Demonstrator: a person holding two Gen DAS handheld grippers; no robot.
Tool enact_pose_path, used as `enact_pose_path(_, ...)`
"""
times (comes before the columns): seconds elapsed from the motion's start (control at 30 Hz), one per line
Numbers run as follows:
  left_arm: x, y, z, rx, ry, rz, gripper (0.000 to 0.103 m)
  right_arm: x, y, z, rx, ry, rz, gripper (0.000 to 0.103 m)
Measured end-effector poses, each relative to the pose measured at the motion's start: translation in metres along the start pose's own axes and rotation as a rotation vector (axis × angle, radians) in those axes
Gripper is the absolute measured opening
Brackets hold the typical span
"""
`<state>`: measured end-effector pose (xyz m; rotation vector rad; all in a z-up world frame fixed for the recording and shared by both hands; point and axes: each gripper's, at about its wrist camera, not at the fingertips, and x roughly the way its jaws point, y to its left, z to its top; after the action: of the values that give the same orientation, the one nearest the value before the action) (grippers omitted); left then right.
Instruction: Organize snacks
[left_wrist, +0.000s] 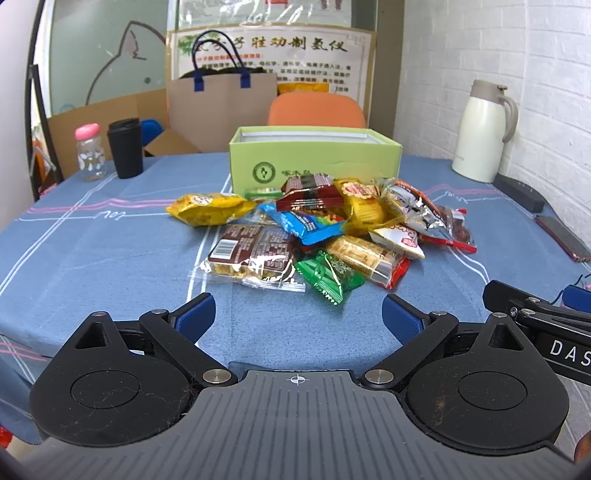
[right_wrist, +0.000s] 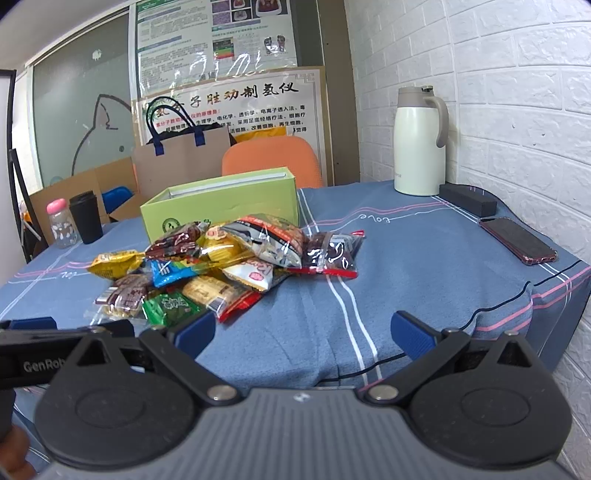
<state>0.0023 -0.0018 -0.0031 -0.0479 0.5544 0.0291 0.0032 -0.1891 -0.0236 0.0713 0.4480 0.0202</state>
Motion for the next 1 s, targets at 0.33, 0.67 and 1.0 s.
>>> enact_pose_path(0.33, 0.0018, 0.0006, -0.0012, -0.001, 0.005, 0.003, 0.087, 0.0000, 0.0000, -0.0004, 0.001, 0.004, 0.000, 0.102)
enact_pose_path(0.67, 0.0027, 0.0021, -0.0022, -0.007, 0.013, 0.001, 0.087, 0.0011, 0.0017, -0.0026, -0.006, 0.009, -0.002, 0.102)
enact_pose_path(1.0, 0.0051, 0.0033, -0.0041, -0.010, 0.022, 0.006, 0.087, 0.0020, 0.0050, -0.0042, -0.023, 0.017, -0.003, 0.102)
